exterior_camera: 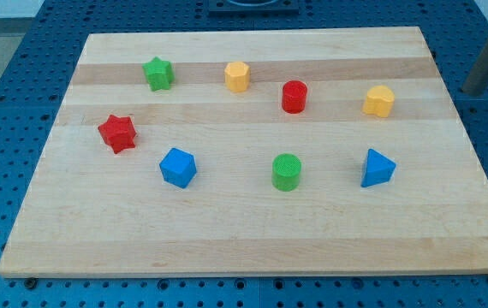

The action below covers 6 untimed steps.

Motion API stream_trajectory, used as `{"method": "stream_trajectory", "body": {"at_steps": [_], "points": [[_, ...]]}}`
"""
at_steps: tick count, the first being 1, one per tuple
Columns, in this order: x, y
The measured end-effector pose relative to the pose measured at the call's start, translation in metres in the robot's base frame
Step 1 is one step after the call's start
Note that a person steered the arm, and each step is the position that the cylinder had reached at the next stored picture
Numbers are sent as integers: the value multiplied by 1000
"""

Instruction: Move the heart slightly up

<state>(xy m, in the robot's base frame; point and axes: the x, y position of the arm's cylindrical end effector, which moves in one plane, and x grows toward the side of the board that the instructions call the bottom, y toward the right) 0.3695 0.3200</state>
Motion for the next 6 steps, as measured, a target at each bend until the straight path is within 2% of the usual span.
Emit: {"method": "stream_trajectory", "body": {"at_steps": [1, 2, 3, 4, 6], "points": [[48, -24], [64, -92], [46, -149], [12, -163], [29, -122]]}}
